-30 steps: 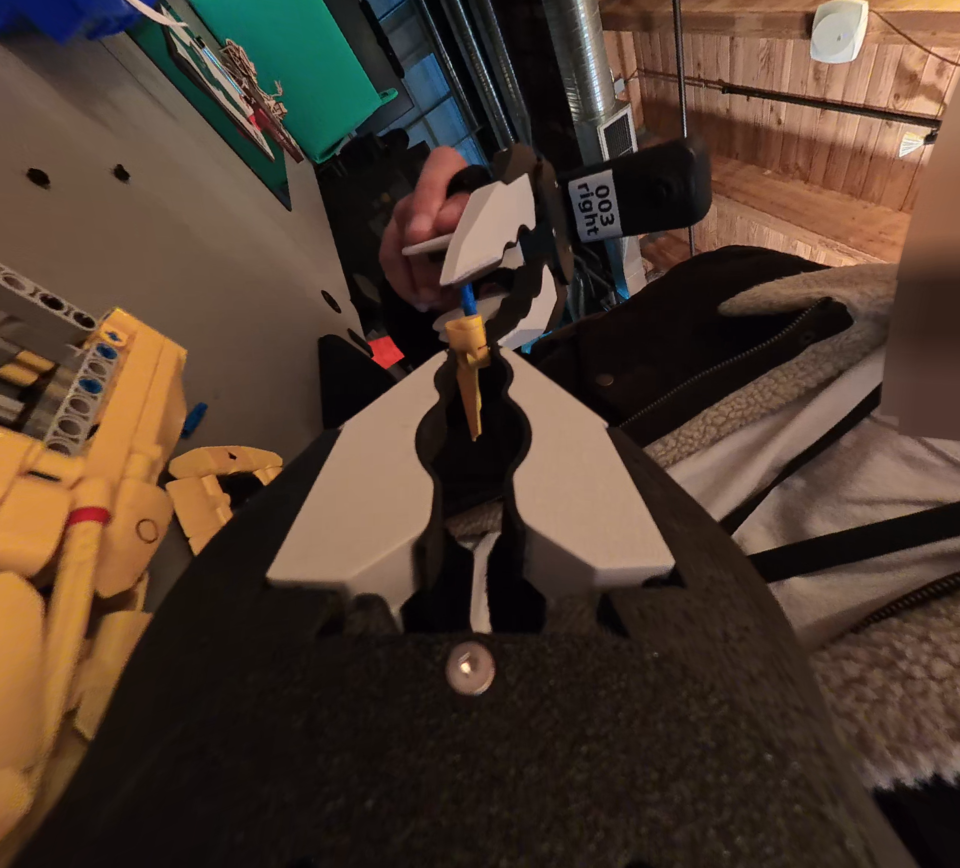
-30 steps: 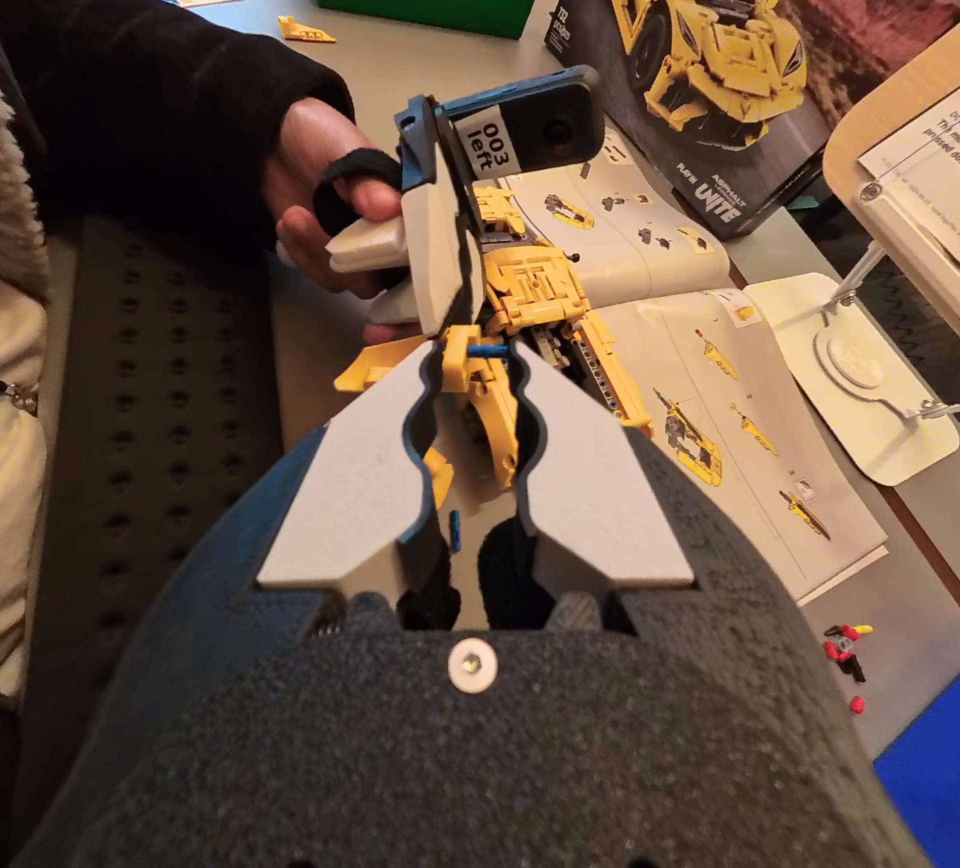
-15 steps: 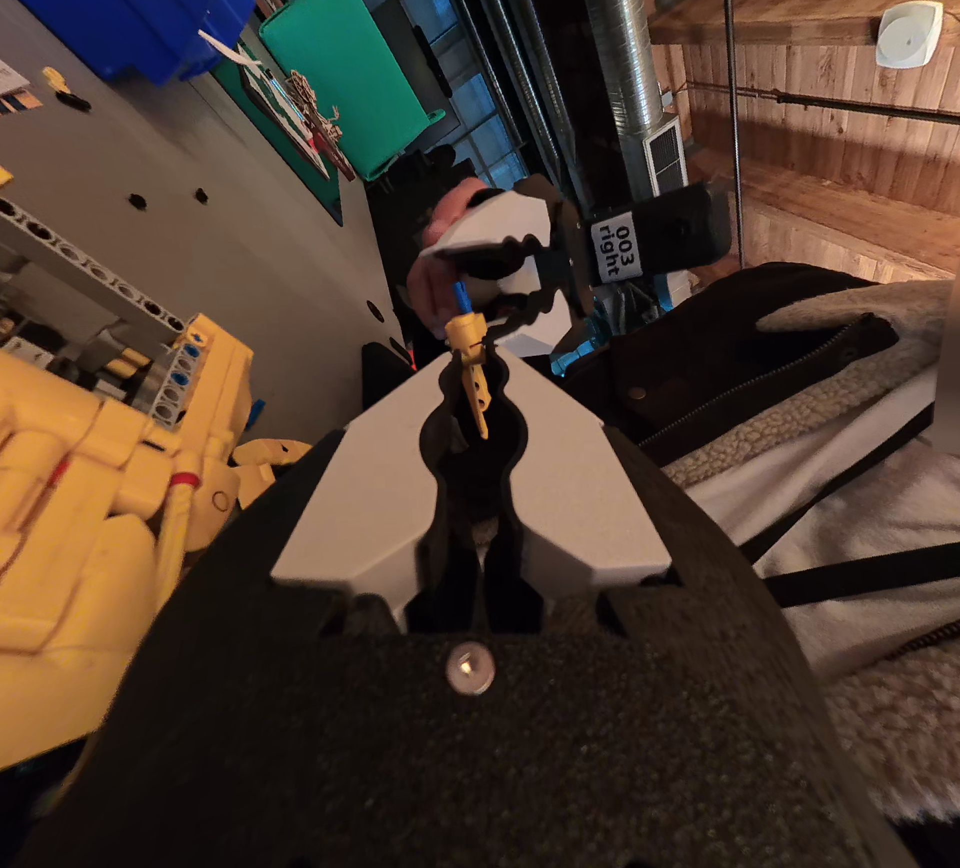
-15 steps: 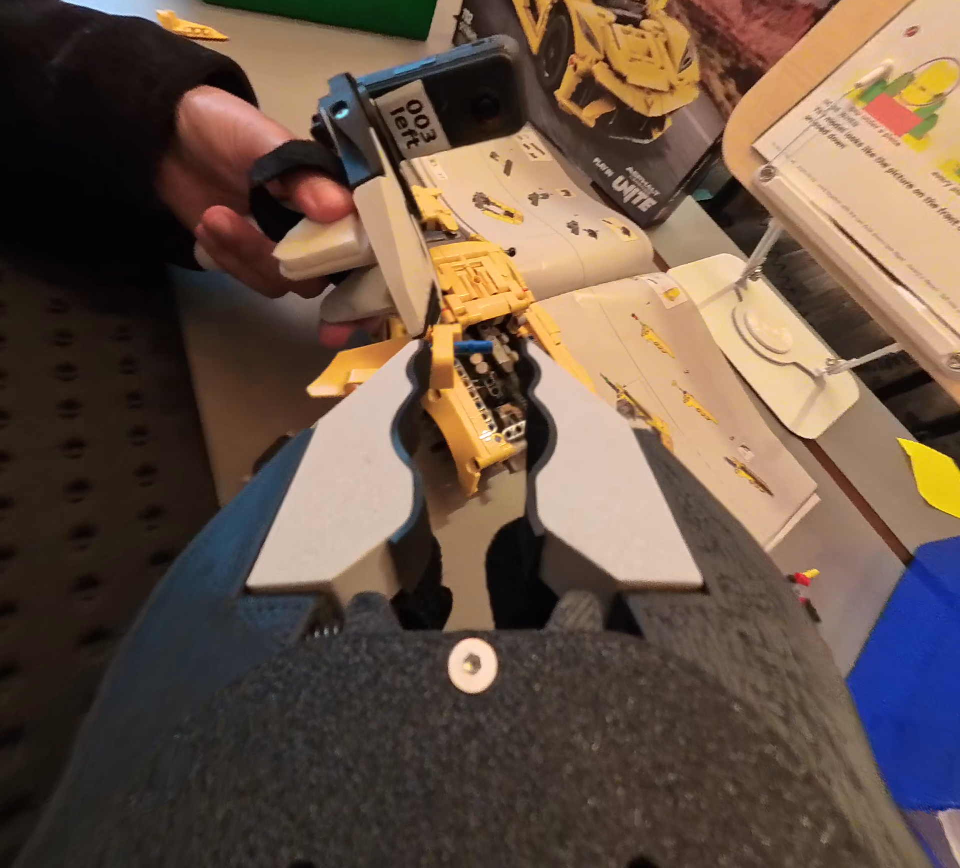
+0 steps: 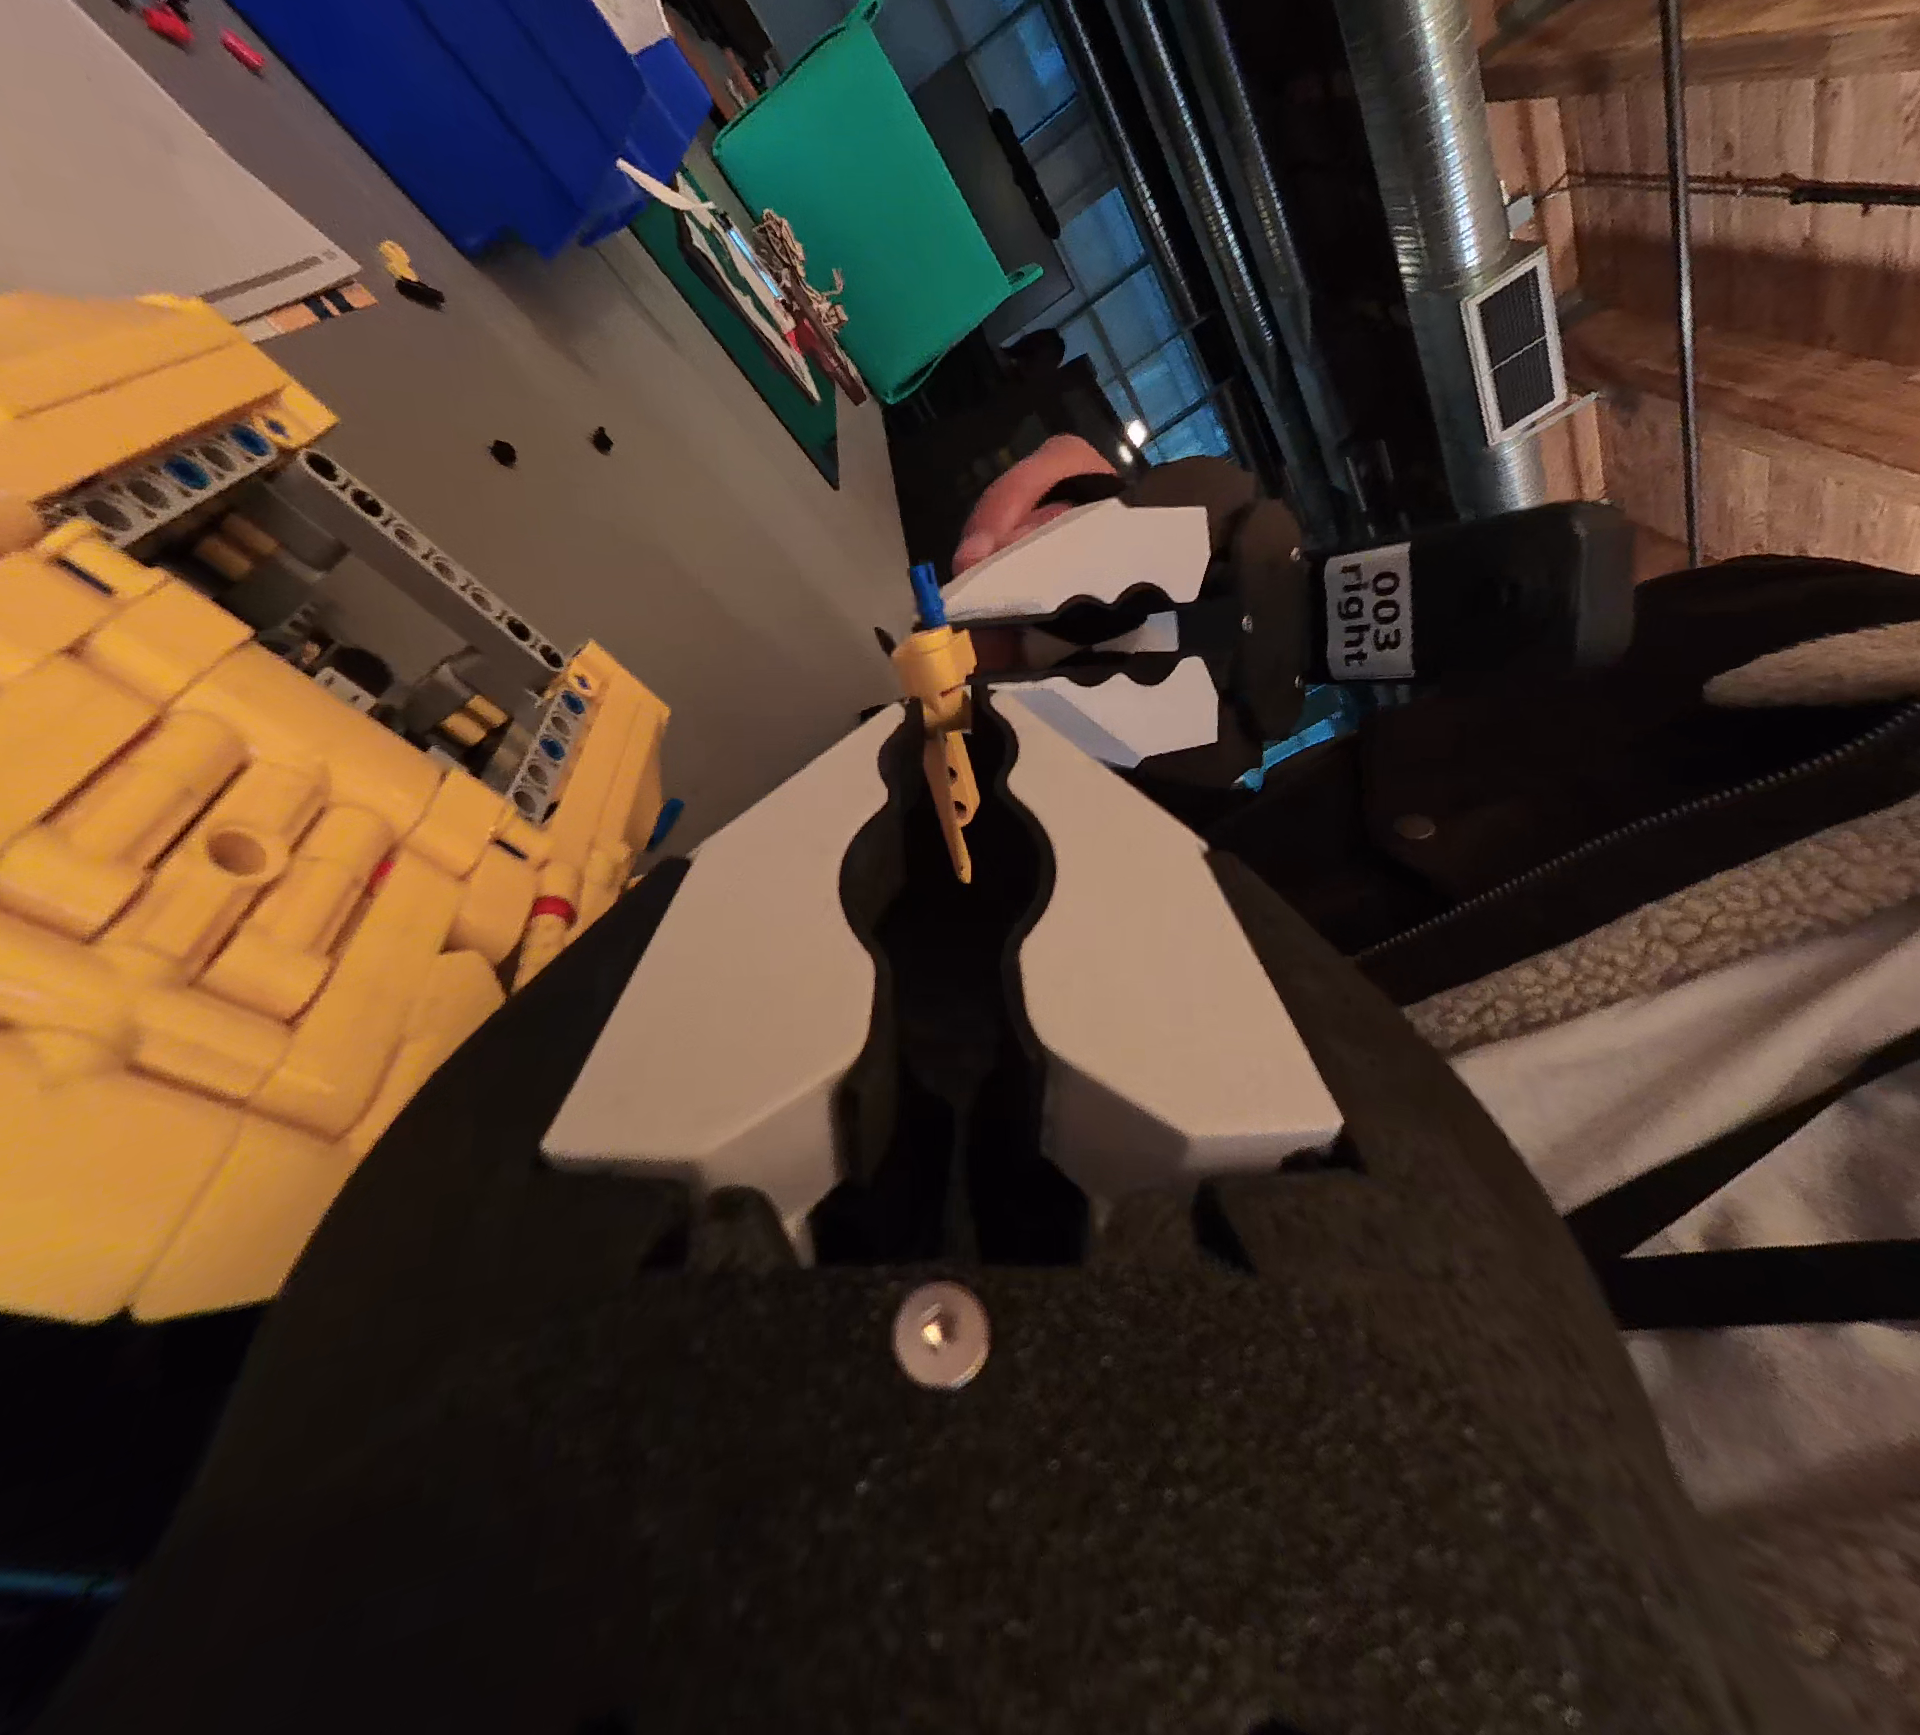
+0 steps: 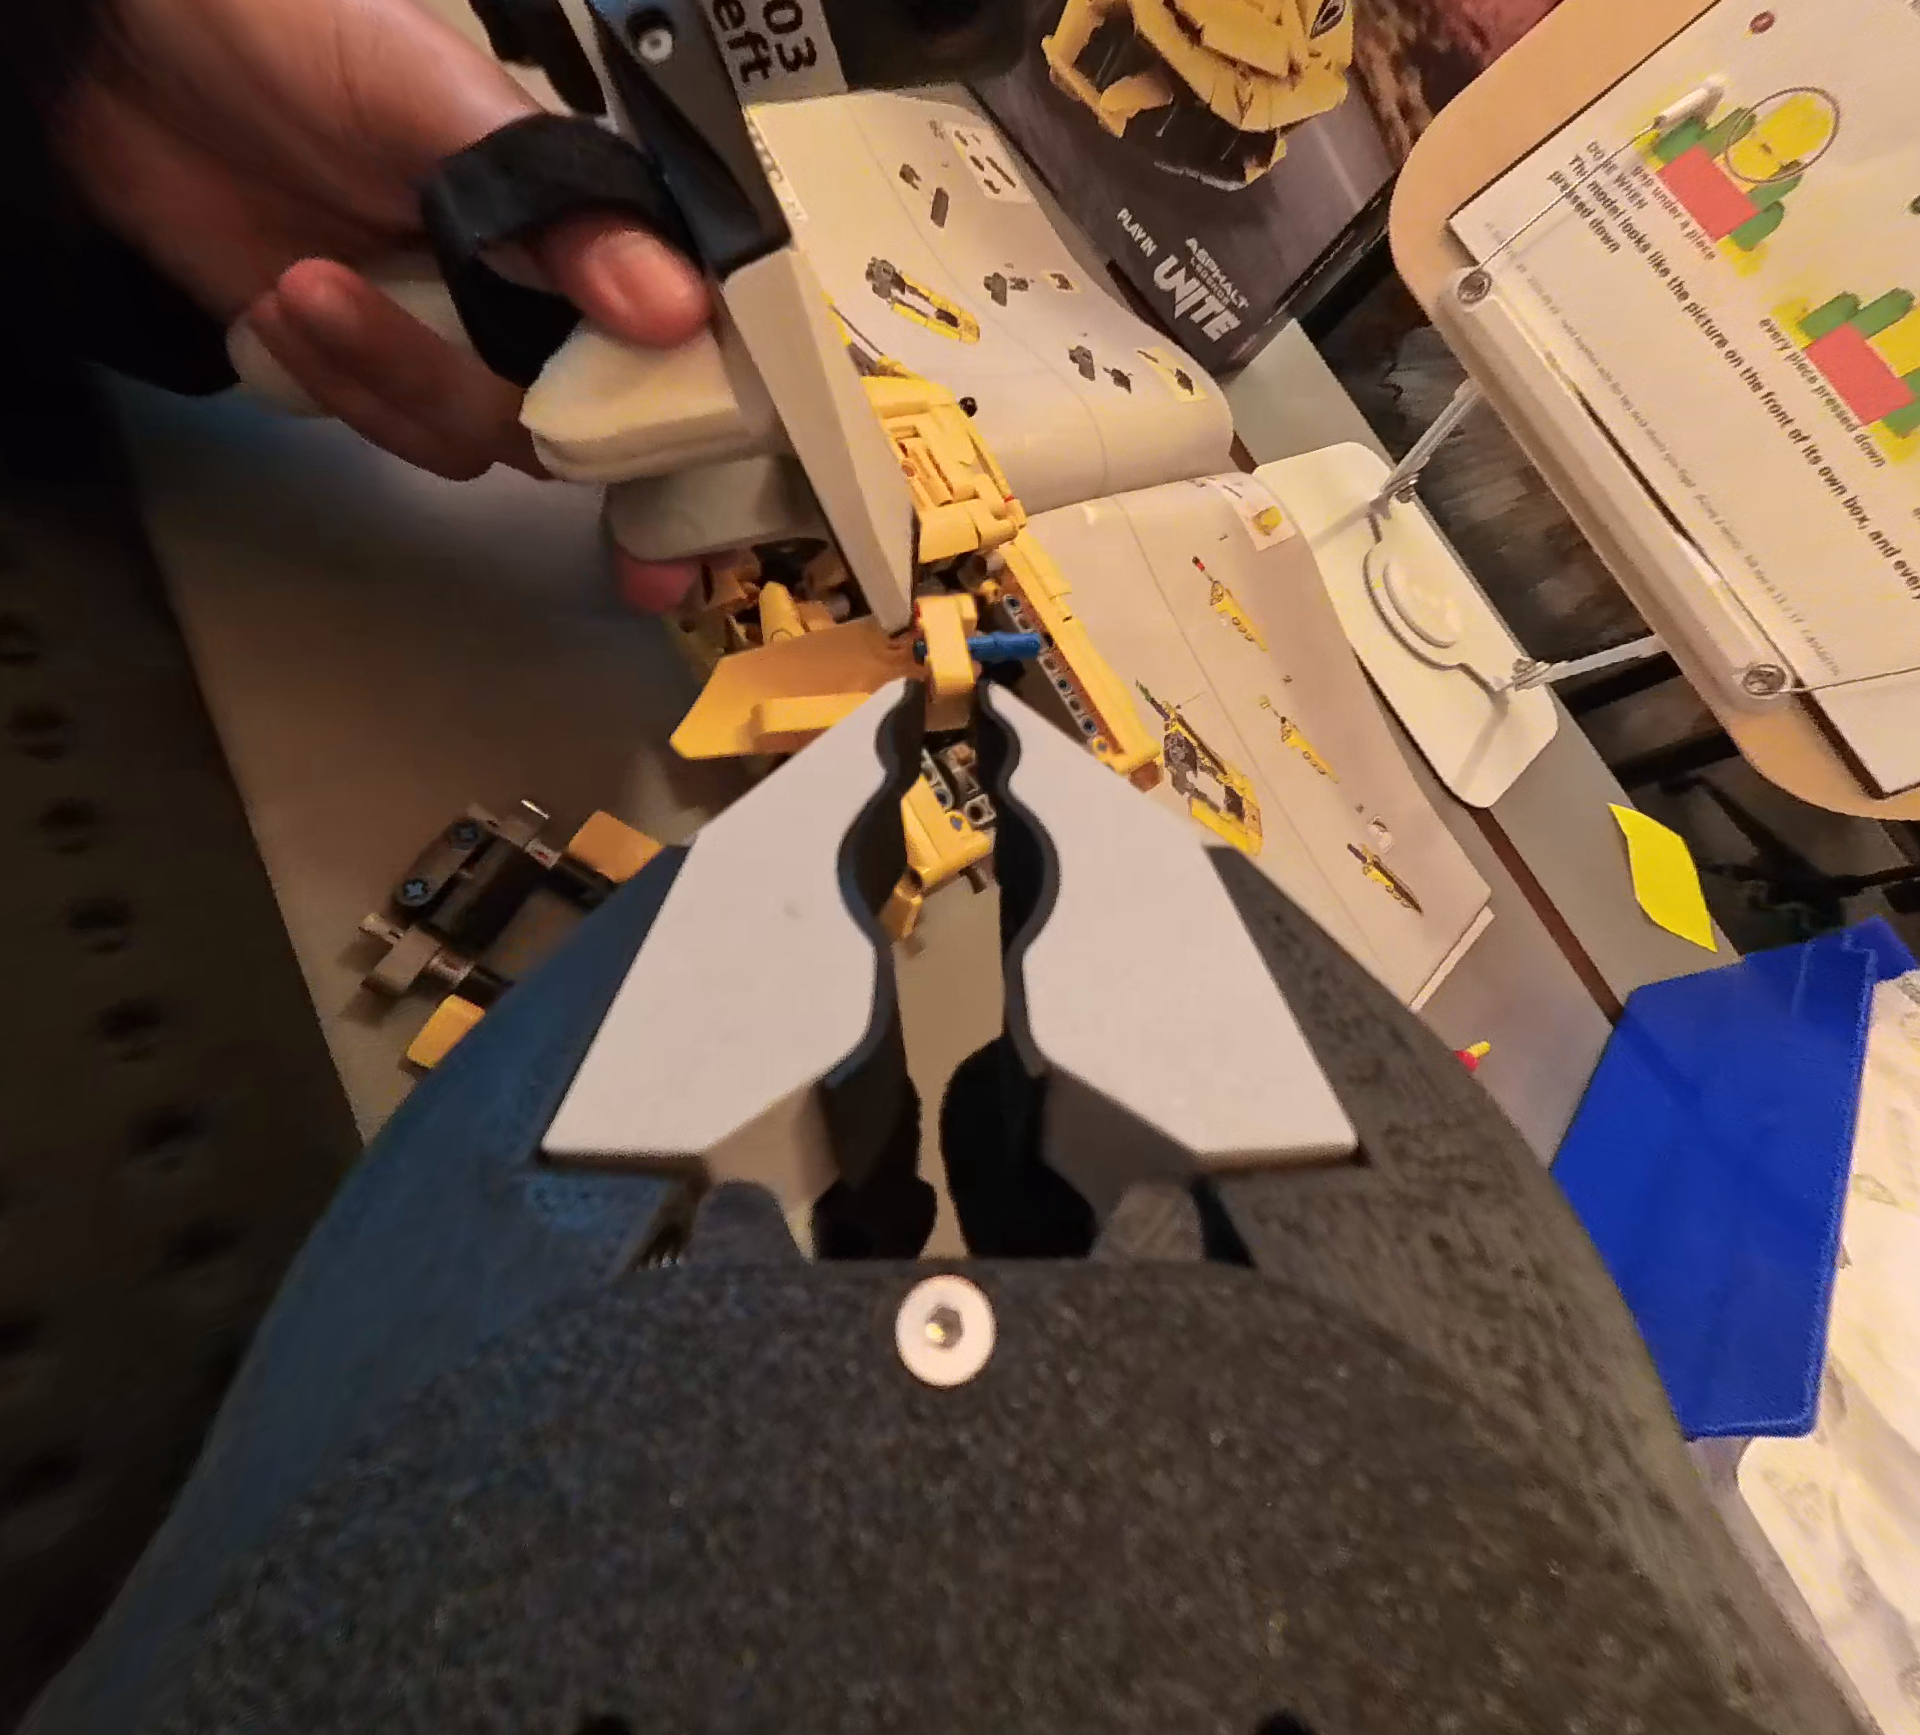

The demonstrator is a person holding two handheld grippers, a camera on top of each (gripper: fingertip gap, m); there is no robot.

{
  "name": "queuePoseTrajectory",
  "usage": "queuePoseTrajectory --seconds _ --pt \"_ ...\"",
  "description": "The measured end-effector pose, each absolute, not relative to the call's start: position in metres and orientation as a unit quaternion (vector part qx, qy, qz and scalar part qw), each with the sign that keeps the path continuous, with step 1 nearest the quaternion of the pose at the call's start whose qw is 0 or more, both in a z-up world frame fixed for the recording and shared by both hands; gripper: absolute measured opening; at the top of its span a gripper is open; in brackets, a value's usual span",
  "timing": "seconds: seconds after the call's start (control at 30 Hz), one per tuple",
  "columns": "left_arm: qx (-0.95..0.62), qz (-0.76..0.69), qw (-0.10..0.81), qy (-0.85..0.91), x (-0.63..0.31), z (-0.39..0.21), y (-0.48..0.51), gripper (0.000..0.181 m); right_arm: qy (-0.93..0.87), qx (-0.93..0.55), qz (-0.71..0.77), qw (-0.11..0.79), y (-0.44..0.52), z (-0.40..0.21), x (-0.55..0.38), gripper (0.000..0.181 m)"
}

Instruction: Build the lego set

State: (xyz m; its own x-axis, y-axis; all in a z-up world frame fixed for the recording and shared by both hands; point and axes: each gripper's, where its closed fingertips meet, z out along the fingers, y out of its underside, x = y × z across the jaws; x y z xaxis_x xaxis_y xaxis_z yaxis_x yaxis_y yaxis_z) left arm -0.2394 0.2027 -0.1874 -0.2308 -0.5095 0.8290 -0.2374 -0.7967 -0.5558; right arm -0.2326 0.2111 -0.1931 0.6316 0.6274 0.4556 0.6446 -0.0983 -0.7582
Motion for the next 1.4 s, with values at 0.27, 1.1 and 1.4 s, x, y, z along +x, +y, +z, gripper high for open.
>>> queuePoseTrajectory --seconds 0.27,1.1,1.4 --pt "-0.614 -0.7 0.116 0.344 -0.237 -0.189 0.196 0.008 -0.417 -0.764 0.066 0.488 0.207 -0.195 -0.234 0.013" --pt "-0.634 -0.643 0.152 0.402 -0.233 -0.202 0.187 0.008 -0.407 -0.792 0.074 0.449 0.199 -0.21 -0.232 0.008" --pt "-0.585 -0.685 0.196 0.387 -0.241 -0.174 0.196 0.008 -0.327 -0.763 0.235 0.506 0.203 -0.176 -0.236 0.02"
